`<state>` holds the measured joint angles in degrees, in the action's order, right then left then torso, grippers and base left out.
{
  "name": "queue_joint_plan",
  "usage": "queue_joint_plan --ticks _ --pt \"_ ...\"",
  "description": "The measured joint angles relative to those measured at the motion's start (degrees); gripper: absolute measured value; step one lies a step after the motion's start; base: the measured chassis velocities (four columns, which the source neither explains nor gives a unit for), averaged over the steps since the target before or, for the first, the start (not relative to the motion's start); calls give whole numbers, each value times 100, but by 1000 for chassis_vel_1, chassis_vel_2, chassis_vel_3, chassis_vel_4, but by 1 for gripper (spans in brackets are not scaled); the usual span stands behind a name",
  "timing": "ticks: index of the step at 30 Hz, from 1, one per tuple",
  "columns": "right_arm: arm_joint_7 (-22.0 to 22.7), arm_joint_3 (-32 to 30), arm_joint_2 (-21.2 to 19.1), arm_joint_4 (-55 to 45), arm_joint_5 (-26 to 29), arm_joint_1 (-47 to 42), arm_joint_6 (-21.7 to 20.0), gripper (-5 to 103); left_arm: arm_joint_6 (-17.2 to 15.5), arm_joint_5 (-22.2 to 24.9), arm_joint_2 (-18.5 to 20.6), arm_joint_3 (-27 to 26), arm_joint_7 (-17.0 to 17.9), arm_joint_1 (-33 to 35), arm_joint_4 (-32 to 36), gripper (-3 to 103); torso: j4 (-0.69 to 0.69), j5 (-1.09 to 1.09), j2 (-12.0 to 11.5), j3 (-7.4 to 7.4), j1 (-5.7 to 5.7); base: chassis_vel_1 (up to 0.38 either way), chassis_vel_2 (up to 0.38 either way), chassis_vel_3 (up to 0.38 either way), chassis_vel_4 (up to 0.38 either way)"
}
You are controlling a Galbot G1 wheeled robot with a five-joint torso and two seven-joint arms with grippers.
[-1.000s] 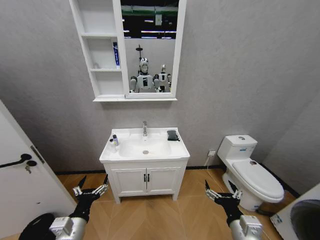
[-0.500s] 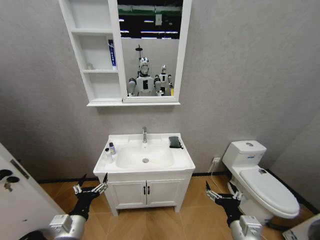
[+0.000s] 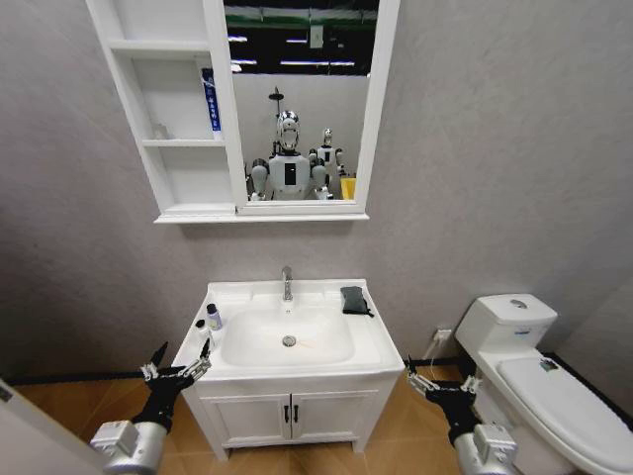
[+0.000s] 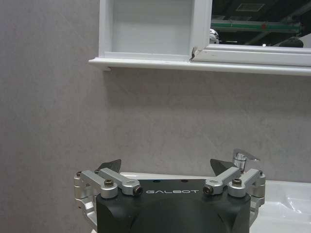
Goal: Move facial cleanser and shampoo from washbasin to cabinet, then wipe washbasin with towel.
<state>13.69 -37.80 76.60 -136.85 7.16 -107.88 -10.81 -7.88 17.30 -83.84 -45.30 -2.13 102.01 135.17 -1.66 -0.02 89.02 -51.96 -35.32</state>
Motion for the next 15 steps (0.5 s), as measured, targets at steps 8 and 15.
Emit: queue_joint_plan --ticks 8,15 --pt "132 -109 -143 87 195 208 -58 100 29 20 77 -4 180 -79 -126 100 0 2 1 2 5 -66 61 34 -33" --pt "268 -144 -346 203 452 381 -152 100 25 169 306 86 487 -255 -403 100 0 2 3 2 9 33 -13 -24 24"
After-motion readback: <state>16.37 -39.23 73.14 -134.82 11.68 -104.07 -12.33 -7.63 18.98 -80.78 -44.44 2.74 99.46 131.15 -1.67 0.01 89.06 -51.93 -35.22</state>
